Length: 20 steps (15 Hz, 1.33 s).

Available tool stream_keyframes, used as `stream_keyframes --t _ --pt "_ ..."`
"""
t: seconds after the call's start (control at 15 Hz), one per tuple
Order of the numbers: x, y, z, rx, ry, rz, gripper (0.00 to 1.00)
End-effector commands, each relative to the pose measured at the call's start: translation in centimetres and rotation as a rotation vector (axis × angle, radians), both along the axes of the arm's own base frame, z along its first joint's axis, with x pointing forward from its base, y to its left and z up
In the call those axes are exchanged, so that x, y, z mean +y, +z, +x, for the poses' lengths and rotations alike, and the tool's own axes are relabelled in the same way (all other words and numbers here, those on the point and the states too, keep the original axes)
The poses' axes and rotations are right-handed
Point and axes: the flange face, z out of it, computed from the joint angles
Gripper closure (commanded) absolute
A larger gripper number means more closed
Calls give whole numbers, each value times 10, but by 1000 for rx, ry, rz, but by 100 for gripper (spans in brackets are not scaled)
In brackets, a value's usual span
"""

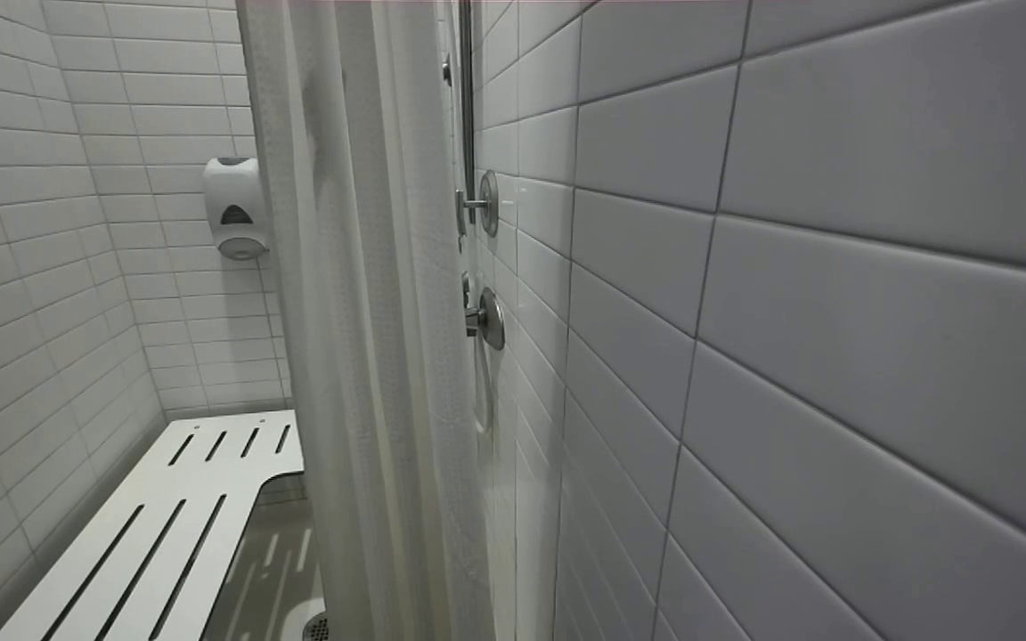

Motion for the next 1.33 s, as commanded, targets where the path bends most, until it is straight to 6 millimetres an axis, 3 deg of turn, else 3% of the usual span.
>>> stream_keyframes --t 0.0,0.4,1.07,1.13,1.27 --pt "-5 -12 21 66 -14 -3 0" --pt "-11 -35 33 215 14 -49 0" --pt "-44 -86 41 418 15 -56 0" --pt "-47 -91 41 434 18 -51 25" --pt "-50 -99 41 464 27 -43 32"
